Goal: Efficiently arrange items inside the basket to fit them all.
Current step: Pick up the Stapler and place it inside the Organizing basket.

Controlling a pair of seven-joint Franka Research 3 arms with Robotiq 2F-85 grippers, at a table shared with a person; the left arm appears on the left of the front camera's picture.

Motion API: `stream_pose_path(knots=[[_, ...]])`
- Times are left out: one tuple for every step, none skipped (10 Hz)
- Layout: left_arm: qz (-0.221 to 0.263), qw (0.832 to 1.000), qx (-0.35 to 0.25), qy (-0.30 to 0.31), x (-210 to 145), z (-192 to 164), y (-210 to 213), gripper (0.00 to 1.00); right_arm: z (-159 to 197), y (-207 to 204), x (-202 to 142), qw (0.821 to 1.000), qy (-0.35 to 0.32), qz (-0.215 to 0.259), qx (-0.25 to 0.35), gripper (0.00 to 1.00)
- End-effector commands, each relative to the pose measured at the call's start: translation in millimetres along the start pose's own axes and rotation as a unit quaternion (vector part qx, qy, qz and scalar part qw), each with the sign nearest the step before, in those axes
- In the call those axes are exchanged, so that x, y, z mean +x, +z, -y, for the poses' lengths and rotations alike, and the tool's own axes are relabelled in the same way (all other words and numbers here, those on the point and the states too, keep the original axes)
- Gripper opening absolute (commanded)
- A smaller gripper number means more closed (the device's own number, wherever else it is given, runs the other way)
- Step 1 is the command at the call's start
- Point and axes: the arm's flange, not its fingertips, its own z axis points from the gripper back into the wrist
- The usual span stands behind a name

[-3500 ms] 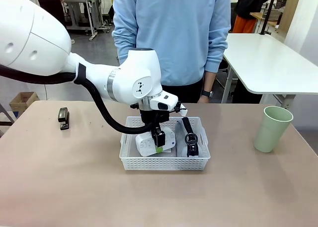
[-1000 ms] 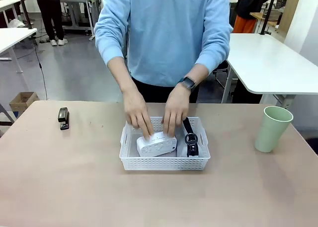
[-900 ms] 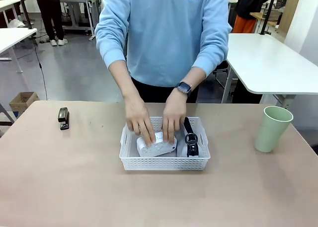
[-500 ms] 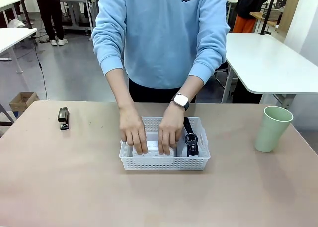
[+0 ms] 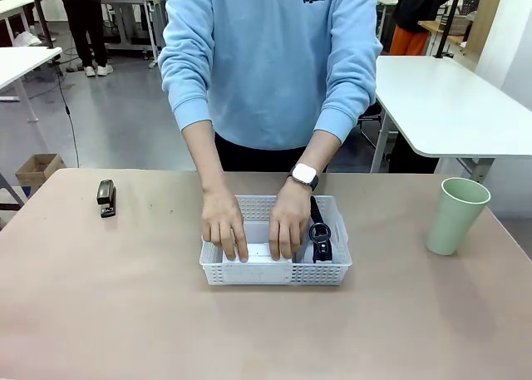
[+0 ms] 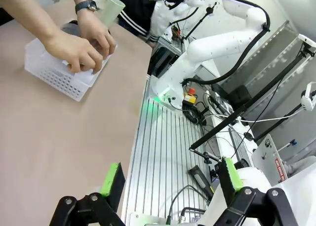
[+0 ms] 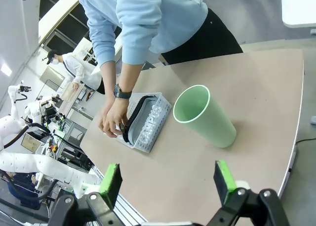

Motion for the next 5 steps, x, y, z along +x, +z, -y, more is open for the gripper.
stream_pose_path(knots=[[0.006,1.0,0.003,0.001,0.4,0.9,-1.8,1.0,-0.2,0.5,2.0,1.0,0.013,0.012,0.007,1.0],[0.006,1.0,0.003,0.001,0.4,0.9,-1.8,1.0,-0.2,0.5,2.0,1.0,0.013,0.012,0.007,1.0],[0.006,1.0,0.003,0.001,0.4,0.9,-1.8,1.0,-0.2,0.5,2.0,1.0,0.013,0.012,0.007,1.0],[0.006,1.0,0.003,0.001,0.4,0.9,-1.8,1.0,-0.2,0.5,2.0,1.0,0.013,0.012,0.007,1.0],[0.006,1.0,0.003,0.001,0.4,0.9,-1.8,1.0,-0.2,0.5,2.0,1.0,0.013,0.012,0.007,1.0]])
